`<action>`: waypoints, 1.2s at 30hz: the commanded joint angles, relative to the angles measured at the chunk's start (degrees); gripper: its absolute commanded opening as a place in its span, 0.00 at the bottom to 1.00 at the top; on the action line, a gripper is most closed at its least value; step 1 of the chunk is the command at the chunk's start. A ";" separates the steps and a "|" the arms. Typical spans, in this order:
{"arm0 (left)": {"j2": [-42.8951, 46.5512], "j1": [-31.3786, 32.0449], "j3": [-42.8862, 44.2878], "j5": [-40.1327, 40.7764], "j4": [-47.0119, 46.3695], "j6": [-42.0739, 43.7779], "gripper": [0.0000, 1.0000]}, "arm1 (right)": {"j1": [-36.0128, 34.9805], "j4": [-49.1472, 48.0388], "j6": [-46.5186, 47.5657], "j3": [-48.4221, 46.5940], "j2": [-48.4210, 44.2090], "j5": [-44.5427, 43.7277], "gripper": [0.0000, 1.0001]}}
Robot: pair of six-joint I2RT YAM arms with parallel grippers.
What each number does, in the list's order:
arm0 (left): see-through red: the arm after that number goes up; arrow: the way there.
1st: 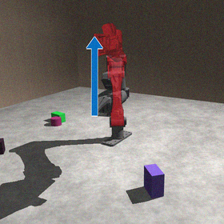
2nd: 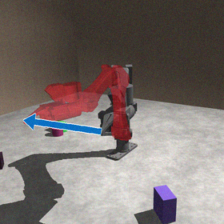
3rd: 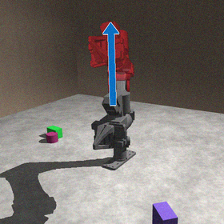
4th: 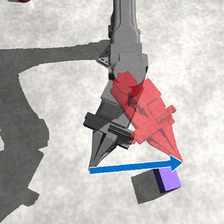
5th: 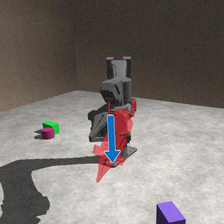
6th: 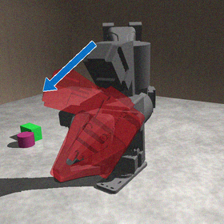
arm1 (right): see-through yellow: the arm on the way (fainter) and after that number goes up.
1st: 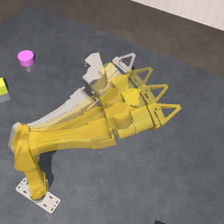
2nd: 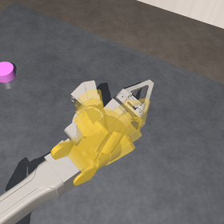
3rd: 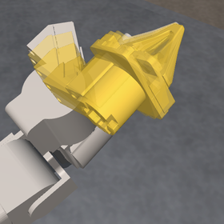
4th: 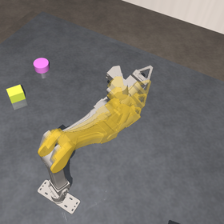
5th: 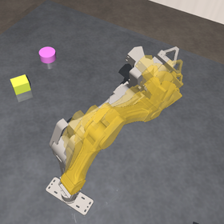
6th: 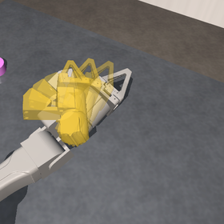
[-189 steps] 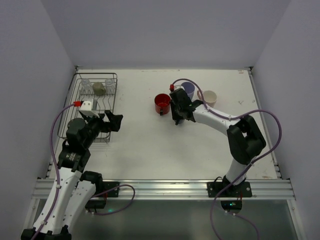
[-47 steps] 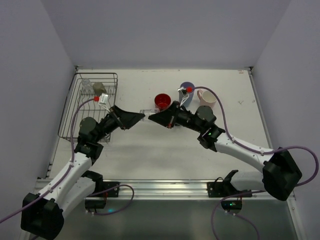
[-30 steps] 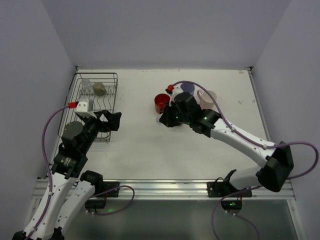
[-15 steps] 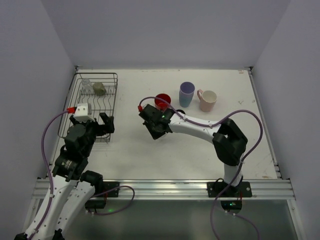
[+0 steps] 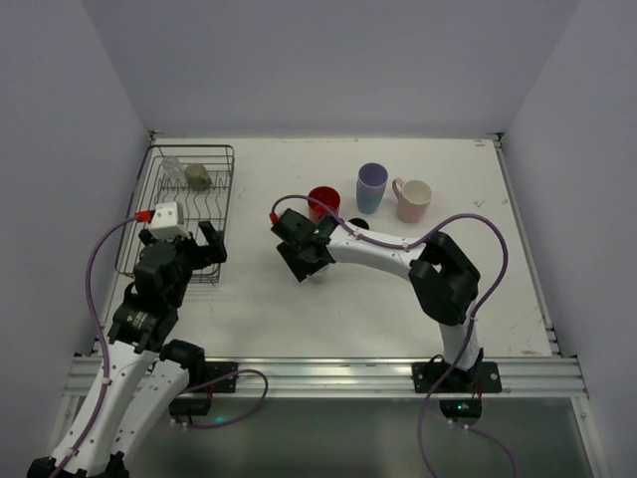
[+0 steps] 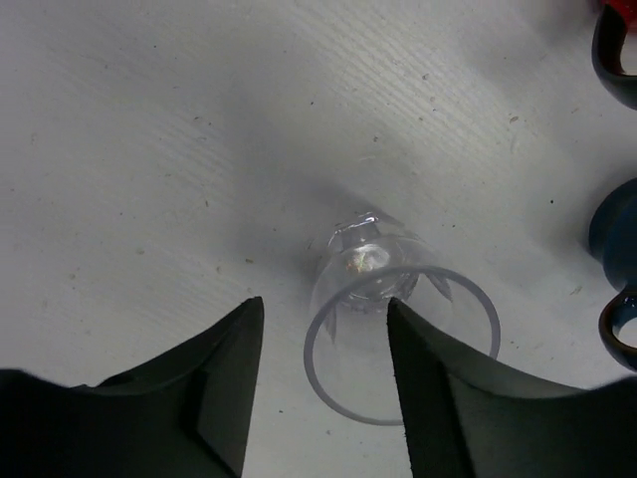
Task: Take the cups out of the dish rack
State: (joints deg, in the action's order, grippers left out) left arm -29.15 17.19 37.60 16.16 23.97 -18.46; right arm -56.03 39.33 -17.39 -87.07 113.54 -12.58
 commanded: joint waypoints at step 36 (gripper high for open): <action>-79.04 -17.19 53.79 3.00 -7.18 -9.23 0.88 | 0.13 -29.14 -0.81 40.22 -54.38 13.63 0.67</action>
State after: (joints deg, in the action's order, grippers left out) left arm -106.28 0.84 87.68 17.37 18.79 -25.61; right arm -55.96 13.54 -17.76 -47.42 60.64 0.86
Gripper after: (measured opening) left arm 0.888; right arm 0.669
